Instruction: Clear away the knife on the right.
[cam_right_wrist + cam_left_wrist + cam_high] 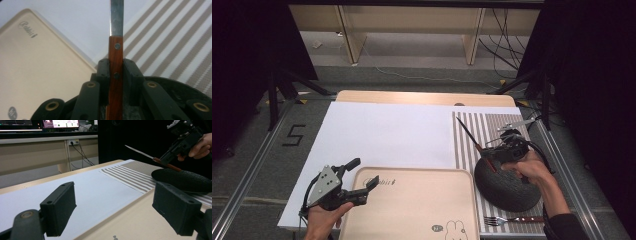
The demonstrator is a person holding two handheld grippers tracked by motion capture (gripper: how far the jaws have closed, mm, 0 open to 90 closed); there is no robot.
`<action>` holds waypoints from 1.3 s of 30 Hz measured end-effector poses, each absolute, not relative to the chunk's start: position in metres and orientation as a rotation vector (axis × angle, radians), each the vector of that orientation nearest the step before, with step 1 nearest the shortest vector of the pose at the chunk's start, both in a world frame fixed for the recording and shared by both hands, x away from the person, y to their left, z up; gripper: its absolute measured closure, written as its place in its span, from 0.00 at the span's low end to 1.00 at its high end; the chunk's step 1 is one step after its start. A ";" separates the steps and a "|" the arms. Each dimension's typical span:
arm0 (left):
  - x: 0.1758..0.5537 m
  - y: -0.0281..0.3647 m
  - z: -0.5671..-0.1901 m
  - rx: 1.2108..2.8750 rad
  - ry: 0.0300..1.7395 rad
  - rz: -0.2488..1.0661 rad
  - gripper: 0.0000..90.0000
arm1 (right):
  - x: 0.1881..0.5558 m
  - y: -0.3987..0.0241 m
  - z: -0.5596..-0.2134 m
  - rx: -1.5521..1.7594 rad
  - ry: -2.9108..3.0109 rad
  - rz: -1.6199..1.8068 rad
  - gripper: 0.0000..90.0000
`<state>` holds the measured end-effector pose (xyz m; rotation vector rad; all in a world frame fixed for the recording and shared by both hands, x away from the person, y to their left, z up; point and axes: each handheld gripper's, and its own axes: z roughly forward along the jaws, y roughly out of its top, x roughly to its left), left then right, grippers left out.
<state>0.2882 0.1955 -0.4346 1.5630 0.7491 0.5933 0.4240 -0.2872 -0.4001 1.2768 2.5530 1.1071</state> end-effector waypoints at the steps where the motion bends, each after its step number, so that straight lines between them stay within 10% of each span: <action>1: 0.288 0.196 -0.435 1.562 0.749 0.593 0.20 | 0.421 -0.285 -0.400 1.285 2.560 1.117 0.85; 39: 0.287 0.197 -0.433 1.546 0.755 0.601 0.18 | 0.358 -0.236 -0.414 1.212 2.674 1.116 0.85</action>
